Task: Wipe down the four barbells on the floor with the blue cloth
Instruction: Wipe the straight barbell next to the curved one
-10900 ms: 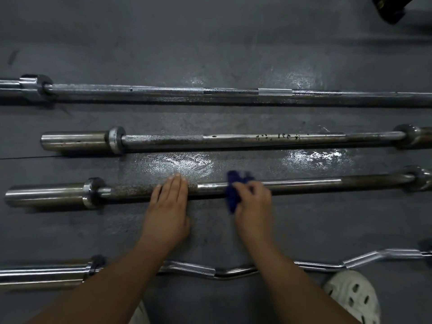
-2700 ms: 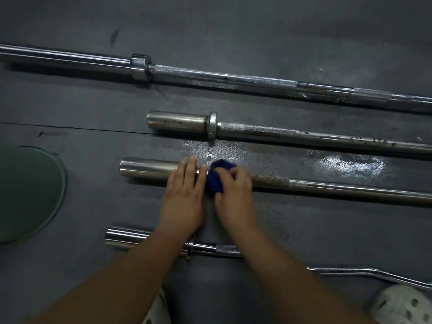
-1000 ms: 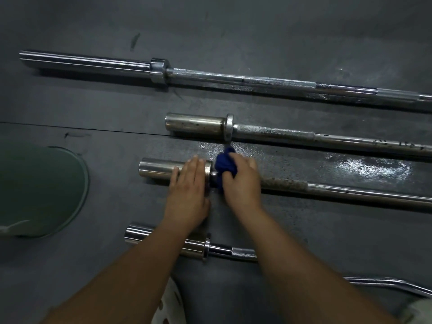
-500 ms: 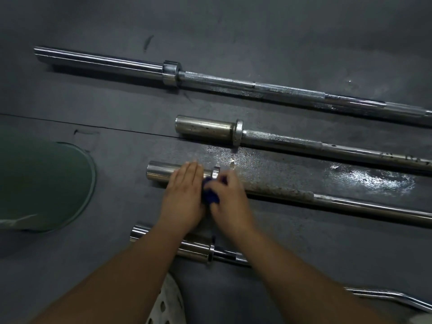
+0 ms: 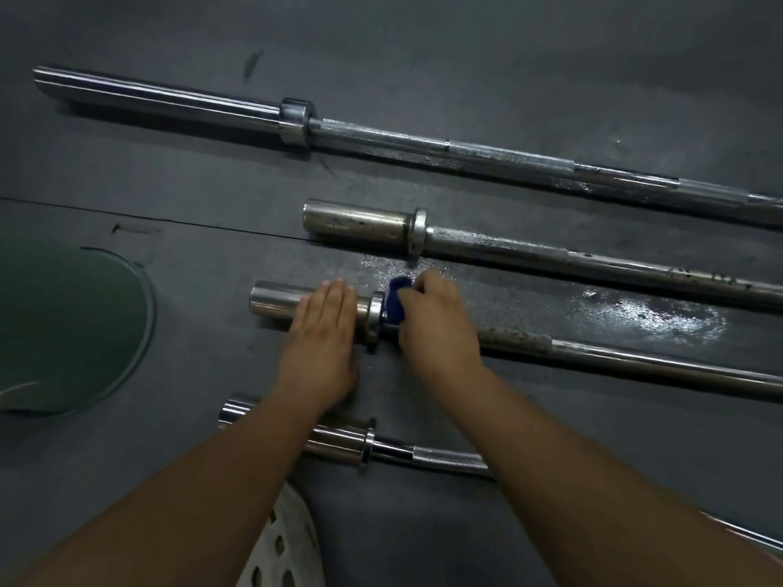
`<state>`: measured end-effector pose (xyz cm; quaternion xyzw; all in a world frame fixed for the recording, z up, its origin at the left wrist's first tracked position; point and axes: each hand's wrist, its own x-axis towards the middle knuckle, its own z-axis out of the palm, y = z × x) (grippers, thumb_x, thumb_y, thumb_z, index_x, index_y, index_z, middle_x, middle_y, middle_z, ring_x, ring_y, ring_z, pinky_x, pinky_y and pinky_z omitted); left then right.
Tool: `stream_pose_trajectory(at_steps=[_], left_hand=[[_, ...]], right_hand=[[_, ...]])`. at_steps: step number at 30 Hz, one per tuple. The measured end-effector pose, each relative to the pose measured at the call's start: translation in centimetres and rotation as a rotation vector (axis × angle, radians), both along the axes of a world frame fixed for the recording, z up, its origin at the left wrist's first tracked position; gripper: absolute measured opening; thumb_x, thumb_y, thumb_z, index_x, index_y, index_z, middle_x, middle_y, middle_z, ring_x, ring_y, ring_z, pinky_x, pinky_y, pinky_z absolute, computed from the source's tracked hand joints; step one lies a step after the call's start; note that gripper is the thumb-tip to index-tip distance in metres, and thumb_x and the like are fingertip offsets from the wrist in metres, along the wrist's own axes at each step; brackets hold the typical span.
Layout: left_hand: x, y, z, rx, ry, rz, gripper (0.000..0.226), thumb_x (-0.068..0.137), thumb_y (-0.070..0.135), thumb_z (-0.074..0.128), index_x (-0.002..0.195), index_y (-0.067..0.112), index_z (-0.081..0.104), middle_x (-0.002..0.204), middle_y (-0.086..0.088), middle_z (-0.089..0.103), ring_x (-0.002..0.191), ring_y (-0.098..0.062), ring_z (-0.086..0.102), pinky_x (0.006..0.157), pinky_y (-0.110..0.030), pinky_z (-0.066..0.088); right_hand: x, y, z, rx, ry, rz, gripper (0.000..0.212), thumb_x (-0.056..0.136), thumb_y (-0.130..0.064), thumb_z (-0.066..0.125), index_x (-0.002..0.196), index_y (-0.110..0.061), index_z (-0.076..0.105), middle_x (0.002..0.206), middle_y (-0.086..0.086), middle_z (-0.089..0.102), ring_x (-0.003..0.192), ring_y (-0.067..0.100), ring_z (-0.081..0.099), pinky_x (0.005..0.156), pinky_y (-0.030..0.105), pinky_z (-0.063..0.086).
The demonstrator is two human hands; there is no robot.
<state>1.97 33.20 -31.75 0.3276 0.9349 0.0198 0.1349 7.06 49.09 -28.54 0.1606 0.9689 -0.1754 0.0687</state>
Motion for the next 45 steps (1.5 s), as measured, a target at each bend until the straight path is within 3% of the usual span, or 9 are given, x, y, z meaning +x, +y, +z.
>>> stream_pose_trajectory(at_steps=[3,10,12,15,20,25,29,34,45], left_hand=[[-0.3,0.2,0.3,-0.008,-0.021,-0.007,0.105,0.077,0.028,0.072,0.157,0.007,0.008,0.164,-0.015,0.01,0.152,-0.03,0.006,0.124,-0.045,0.004],[-0.2,0.3,0.1,-0.04,0.012,-0.022,0.102,0.074,0.026,0.074,0.156,0.004,0.016,0.162,-0.018,0.018,0.15,-0.033,0.013,0.123,-0.046,0.006],[-0.1,0.2,0.2,-0.046,0.01,-0.018,0.103,0.068,0.024,0.077,0.153,0.002,0.024,0.16,-0.02,0.024,0.148,-0.036,0.019,0.122,-0.047,0.011],[0.4,0.5,0.1,-0.072,0.028,0.002,0.106,0.064,0.024,0.08,0.152,0.0,0.026,0.158,-0.022,0.026,0.147,-0.039,0.024,0.12,-0.05,0.015],[3.0,3.8,0.8,0.047,0.028,-0.046,0.1,0.071,0.023,0.068,0.156,0.007,0.018,0.164,-0.015,0.015,0.151,-0.033,0.015,0.122,-0.048,0.013],[5.0,4.3,-0.1,0.014,0.053,-0.097,0.098,0.069,0.019,0.07,0.155,0.004,0.025,0.163,-0.015,0.021,0.15,-0.037,0.014,0.12,-0.045,0.011],[4.4,4.1,0.2,-0.011,0.041,-0.128,0.099,0.064,0.019,0.069,0.153,0.003,0.029,0.161,-0.015,0.026,0.15,-0.037,0.015,0.119,-0.044,0.011],[4.3,4.4,0.0,-0.043,0.049,-0.139,0.1,0.061,0.022,0.073,0.151,0.003,0.034,0.157,-0.016,0.034,0.148,-0.039,0.017,0.12,-0.046,0.013],[4.7,4.4,0.2,-0.068,0.04,-0.112,0.101,0.068,0.026,0.07,0.155,0.003,0.024,0.161,-0.016,0.026,0.151,-0.036,0.009,0.122,-0.045,0.008]], right_hand=[[2.3,-2.7,-0.2,0.007,-0.025,-0.029,0.043,0.085,-0.008,0.057,0.128,-0.007,0.054,0.126,0.014,0.048,0.108,0.032,0.048,0.086,0.039,0.05],[1.6,-0.5,-0.3,0.023,0.044,-0.03,0.05,0.086,-0.007,0.06,0.135,-0.013,0.049,0.131,0.013,0.044,0.114,0.03,0.043,0.093,0.038,0.046],[3.2,-1.6,-0.5,-0.017,-0.008,0.018,0.046,0.089,-0.01,0.056,0.134,-0.012,0.05,0.134,0.014,0.044,0.118,0.033,0.042,0.096,0.04,0.046],[4.2,-1.1,-0.2,-0.051,0.002,0.104,0.03,0.088,-0.012,0.057,0.118,-0.012,0.059,0.124,0.01,0.048,0.112,0.03,0.045,0.081,0.039,0.049],[5.5,1.4,-1.6,0.003,-0.004,-0.059,0.056,0.08,-0.007,0.063,0.134,-0.012,0.051,0.129,0.017,0.049,0.111,0.037,0.048,0.09,0.044,0.051],[4.3,2.9,-0.4,0.016,0.057,-0.001,0.044,0.087,-0.011,0.058,0.13,-0.017,0.051,0.125,0.009,0.044,0.109,0.028,0.044,0.076,0.038,0.049],[6.9,2.2,-0.9,-0.053,-0.009,-0.052,0.053,0.088,-0.009,0.054,0.139,-0.021,0.045,0.133,0.012,0.042,0.116,0.032,0.041,0.091,0.043,0.05],[6.0,4.4,-1.0,-0.055,0.083,-0.099,0.045,0.084,-0.006,0.057,0.128,-0.017,0.054,0.12,0.01,0.047,0.106,0.029,0.046,0.079,0.038,0.05],[7.3,6.3,-1.5,-0.049,0.003,-0.127,0.048,0.087,-0.009,0.057,0.134,-0.017,0.053,0.128,0.009,0.046,0.113,0.028,0.042,0.087,0.037,0.048]])
